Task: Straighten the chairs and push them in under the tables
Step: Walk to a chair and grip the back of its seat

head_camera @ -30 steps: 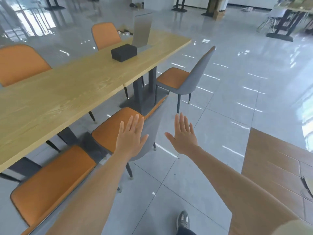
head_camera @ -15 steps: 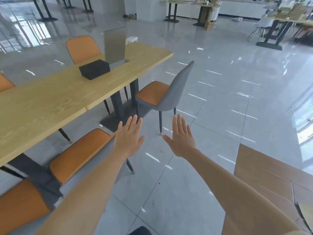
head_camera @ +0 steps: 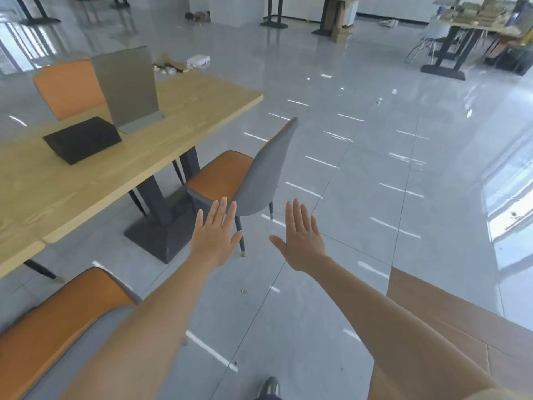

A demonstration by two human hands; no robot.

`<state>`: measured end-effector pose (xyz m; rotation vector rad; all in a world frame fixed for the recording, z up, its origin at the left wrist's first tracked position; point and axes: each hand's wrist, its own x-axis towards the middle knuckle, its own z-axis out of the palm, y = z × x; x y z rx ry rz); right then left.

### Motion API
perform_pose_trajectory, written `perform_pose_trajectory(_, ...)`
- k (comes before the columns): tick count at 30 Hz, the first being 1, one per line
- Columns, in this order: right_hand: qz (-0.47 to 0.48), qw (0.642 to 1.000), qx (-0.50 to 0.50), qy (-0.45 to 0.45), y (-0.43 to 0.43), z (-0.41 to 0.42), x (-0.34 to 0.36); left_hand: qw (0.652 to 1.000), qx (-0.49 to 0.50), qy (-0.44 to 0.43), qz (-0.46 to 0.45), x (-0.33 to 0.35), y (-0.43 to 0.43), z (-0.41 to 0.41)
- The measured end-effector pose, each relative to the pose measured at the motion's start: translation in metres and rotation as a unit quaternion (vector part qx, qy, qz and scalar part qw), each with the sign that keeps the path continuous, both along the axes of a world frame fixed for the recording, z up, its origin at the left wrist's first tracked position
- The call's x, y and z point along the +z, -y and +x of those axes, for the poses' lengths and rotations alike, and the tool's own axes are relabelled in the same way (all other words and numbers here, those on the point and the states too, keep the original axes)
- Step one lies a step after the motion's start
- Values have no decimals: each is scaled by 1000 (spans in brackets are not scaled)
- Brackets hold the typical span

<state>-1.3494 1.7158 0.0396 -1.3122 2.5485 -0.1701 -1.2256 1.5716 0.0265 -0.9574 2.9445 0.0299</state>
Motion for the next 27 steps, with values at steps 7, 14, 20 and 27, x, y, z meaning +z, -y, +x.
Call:
perform_pose_trajectory(7,20,1000,22,-2,32,-142,8,1000,13,19,-12,4,32,-127)
perform_pose_trajectory(14,16,994,104,8,75,-272,0,994,104,29,-23,-2,54,-234)
perform_pose_trajectory(20,12,986,169,1,116,-368,1,986,165,32,-8,0,70,-311)
perform_pose_trajectory(27,14,972,235,-15,191,-432,-11,977,209,39,14,-15,121,-370)
